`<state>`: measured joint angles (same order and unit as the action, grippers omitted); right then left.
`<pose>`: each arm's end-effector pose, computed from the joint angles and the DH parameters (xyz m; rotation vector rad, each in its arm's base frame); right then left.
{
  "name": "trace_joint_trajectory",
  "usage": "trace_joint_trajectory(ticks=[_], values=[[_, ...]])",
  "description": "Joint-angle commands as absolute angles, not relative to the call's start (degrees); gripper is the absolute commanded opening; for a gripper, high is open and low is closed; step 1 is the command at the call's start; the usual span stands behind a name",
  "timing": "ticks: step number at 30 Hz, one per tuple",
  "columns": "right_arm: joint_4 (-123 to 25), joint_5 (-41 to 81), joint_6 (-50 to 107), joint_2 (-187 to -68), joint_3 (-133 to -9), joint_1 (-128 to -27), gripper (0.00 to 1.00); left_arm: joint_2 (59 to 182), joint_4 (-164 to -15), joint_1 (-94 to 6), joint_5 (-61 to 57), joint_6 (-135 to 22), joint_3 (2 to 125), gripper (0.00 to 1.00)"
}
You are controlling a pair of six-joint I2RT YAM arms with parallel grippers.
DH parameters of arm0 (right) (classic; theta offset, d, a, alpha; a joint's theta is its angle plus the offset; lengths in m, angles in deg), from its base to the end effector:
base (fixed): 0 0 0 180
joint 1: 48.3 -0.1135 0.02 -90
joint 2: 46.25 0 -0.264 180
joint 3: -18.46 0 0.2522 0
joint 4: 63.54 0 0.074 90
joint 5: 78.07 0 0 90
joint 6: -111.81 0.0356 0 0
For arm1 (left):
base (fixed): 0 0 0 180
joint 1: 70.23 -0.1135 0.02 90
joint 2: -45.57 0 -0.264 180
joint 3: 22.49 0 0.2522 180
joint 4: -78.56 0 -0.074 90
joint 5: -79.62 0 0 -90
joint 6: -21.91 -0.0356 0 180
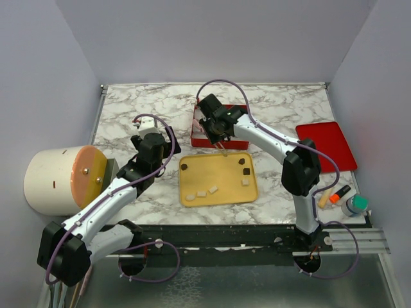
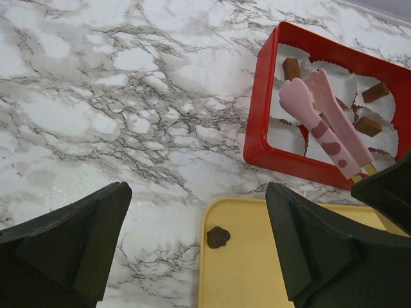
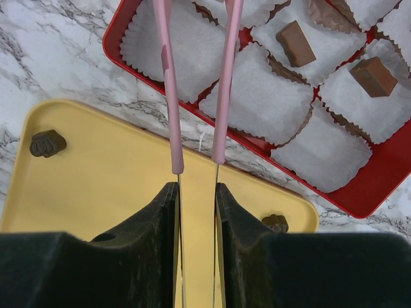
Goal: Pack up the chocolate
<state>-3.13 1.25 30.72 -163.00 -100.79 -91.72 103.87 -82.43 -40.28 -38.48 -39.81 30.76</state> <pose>0.3304 0.3036 0.2679 -0.6929 2.4626 0.1098 0.2066 -0.0997 0.2729 -0.2834 1.9224 -0.1860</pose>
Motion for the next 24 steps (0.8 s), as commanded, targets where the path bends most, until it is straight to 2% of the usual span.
trace_joint_trajectory(ticks=[1,11,24], values=[[-4.92,2.98,30.64,-164.71,-101.1,-90.57,0.24,104.24,-83.63,-40.7,-38.23,-39.35,29.96,0.98],[-6.09,4.25,30.96,-166.05,-100.6,-89.61,0.25,104.45,-83.72,-40.7,-38.24,-39.35,29.87,0.98],[-6.12,4.63,30.86,-165.87,-100.01,-89.52,0.31,104.87,-83.99,-40.7,-37.98,-39.17,29.86,0.98]])
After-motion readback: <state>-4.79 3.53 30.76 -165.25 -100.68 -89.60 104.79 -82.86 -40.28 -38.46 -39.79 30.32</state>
